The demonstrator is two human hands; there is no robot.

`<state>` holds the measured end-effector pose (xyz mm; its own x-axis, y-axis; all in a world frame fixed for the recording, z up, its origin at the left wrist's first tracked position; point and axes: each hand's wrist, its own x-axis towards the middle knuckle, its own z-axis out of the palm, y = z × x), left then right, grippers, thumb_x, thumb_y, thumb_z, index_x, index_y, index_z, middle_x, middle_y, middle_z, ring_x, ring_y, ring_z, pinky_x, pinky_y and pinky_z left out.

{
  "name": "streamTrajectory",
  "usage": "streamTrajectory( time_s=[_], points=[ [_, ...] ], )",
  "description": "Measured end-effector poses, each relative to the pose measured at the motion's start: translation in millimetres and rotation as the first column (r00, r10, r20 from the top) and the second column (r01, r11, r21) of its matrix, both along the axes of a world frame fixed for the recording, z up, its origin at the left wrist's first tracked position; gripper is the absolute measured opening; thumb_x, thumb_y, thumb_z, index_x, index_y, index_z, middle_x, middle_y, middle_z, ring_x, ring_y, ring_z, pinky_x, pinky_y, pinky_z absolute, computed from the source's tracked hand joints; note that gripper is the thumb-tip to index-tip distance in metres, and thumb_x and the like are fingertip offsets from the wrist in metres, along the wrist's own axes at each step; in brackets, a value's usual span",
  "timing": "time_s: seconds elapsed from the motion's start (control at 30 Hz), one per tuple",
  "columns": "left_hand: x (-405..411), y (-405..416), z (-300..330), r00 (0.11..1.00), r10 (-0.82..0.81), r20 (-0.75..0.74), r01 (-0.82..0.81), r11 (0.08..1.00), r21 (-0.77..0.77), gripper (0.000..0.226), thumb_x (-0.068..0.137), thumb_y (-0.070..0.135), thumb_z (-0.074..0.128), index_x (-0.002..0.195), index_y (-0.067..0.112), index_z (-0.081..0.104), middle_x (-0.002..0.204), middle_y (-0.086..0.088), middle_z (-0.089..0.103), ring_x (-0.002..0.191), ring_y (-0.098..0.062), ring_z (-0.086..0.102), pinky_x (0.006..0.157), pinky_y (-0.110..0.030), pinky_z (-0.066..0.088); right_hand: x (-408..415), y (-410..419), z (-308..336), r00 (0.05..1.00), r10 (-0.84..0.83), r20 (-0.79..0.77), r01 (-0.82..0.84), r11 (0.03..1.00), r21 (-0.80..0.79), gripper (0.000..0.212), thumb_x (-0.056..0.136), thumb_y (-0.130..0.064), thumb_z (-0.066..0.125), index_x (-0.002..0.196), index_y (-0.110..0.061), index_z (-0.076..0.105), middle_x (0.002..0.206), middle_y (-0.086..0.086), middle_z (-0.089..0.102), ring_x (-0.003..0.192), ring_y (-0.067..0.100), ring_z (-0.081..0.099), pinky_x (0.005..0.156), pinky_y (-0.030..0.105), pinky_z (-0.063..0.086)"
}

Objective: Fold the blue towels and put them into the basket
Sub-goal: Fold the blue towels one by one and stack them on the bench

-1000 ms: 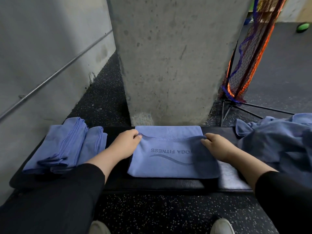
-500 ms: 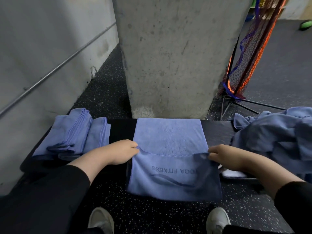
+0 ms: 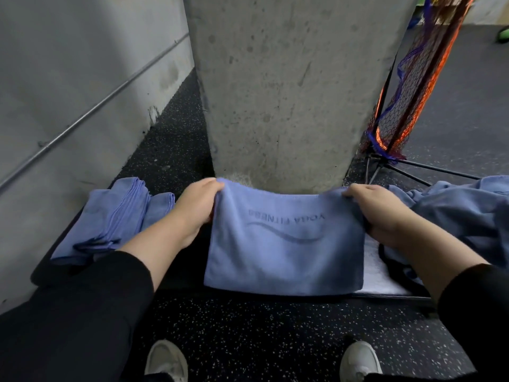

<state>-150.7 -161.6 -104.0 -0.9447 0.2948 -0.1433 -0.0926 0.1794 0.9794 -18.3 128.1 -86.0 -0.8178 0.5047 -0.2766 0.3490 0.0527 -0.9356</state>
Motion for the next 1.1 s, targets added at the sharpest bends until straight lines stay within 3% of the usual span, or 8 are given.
streamTrajectory(
  time_s=[0.07, 0.2, 0.47, 0.7, 0.8, 0.87, 0.93, 1.1],
  points=[
    [-15.0, 7.0, -8.7, 0.987, 0.02, -0.162, -0.053, 0.978, -0.2, 0.034, 0.09, 0.041, 0.048, 0.076, 0.01, 0.051, 0.071, -0.002, 0.053, 0.07, -0.016, 0.048, 0.065, -0.039, 0.044, -15.3, -1.6, -6.5, 0.999, -0.011, 0.033, 0.007, 0.995, 0.101, 0.016, 0.093, -0.019, 0.049, 0.085, -0.014, 0.062, 0.072, 0.009, 0.042, 0.068, 0.021, 0.041, 0.063, 0.036, 0.035],
    [-24.1, 24.2, -29.3, 0.946, -0.092, -0.311, -0.081, 0.862, -0.501, 0.035, 0.105, 0.024, 0.044, 0.075, 0.004, 0.044, 0.068, -0.008, 0.045, 0.065, -0.021, 0.039, 0.055, -0.035, 0.024, -38.2, 2.5, -43.0, 0.988, 0.036, 0.149, -0.076, 0.957, 0.279, 0.028, 0.088, -0.027, 0.047, 0.087, -0.003, 0.062, 0.079, 0.019, 0.059, 0.075, 0.025, 0.052, 0.067, 0.039, 0.044],
    [-31.7, 32.9, -51.6, 0.925, -0.347, -0.155, 0.087, 0.59, -0.803, 0.025, 0.109, 0.019, 0.034, 0.092, 0.008, 0.05, 0.107, -0.019, 0.061, 0.085, -0.025, 0.047, 0.068, -0.032, 0.031, -35.6, 4.6, -55.8, 0.928, 0.124, 0.351, -0.284, 0.846, 0.452, 0.026, 0.101, -0.021, 0.041, 0.085, -0.008, 0.058, 0.085, 0.011, 0.055, 0.078, 0.024, 0.048, 0.069, 0.032, 0.038],
    [-6.9, 12.1, -35.8, 0.855, -0.519, 0.02, 0.282, 0.431, -0.857, 0.038, 0.106, 0.02, 0.039, 0.068, 0.016, 0.04, 0.076, 0.0, 0.045, 0.064, -0.011, 0.037, 0.053, -0.026, 0.027, 5.6, 8.6, -49.7, 0.797, 0.311, 0.518, -0.504, 0.815, 0.287, 0.024, 0.1, -0.028, 0.046, 0.089, -0.012, 0.062, 0.091, 0.012, 0.061, 0.085, 0.025, 0.057, 0.088, 0.046, 0.053],
    [7.8, -1.6, -32.6, 0.835, -0.545, 0.082, 0.352, 0.413, -0.84, 0.039, 0.106, 0.025, 0.042, 0.067, 0.016, 0.042, 0.07, 0.001, 0.043, 0.061, -0.011, 0.038, 0.054, -0.029, 0.028, 25.1, 9.5, -47.5, 0.764, 0.373, 0.526, -0.567, 0.778, 0.272, 0.022, 0.1, -0.025, 0.049, 0.082, -0.017, 0.06, 0.082, 0.003, 0.061, 0.08, 0.021, 0.056, 0.074, 0.034, 0.054],
    [14.2, -8.6, -31.3, 0.845, -0.527, 0.089, 0.367, 0.45, -0.814, 0.039, 0.105, 0.025, 0.044, 0.067, 0.016, 0.042, 0.069, 0.001, 0.044, 0.06, -0.013, 0.039, 0.056, -0.03, 0.03, 32.7, 7.1, -45.3, 0.778, 0.385, 0.497, -0.566, 0.772, 0.288, 0.027, 0.096, -0.014, 0.053, 0.07, -0.02, 0.053, 0.07, -0.004, 0.051, 0.072, 0.015, 0.05, 0.06, 0.025, 0.049],
    [17.2, -13.7, -27.4, 0.872, -0.481, 0.095, 0.383, 0.546, -0.745, 0.036, 0.102, 0.022, 0.046, 0.067, 0.012, 0.044, 0.067, -0.001, 0.045, 0.061, -0.014, 0.041, 0.061, -0.03, 0.035, 37.1, 4.8, -44.6, 0.864, 0.342, 0.371, -0.427, 0.887, 0.176, 0.03, 0.094, -0.01, 0.051, 0.066, -0.018, 0.05, 0.064, 0.001, 0.042, 0.061, 0.013, 0.041, 0.053, 0.026, 0.044],
    [17.6, -14.1, -5.1, 0.966, -0.226, 0.126, 0.254, 0.923, -0.289, 0.012, 0.082, 0.022, 0.052, 0.075, 0.015, 0.058, 0.069, -0.008, 0.047, 0.063, -0.02, 0.046, 0.058, -0.03, 0.041, 26.1, 2.3, -26.4, 0.989, 0.137, 0.056, -0.131, 0.987, -0.094, 0.024, 0.094, -0.01, 0.046, 0.074, -0.013, 0.058, 0.065, 0.008, 0.044, 0.057, 0.015, 0.038, 0.057, 0.028, 0.032]
  ],
)
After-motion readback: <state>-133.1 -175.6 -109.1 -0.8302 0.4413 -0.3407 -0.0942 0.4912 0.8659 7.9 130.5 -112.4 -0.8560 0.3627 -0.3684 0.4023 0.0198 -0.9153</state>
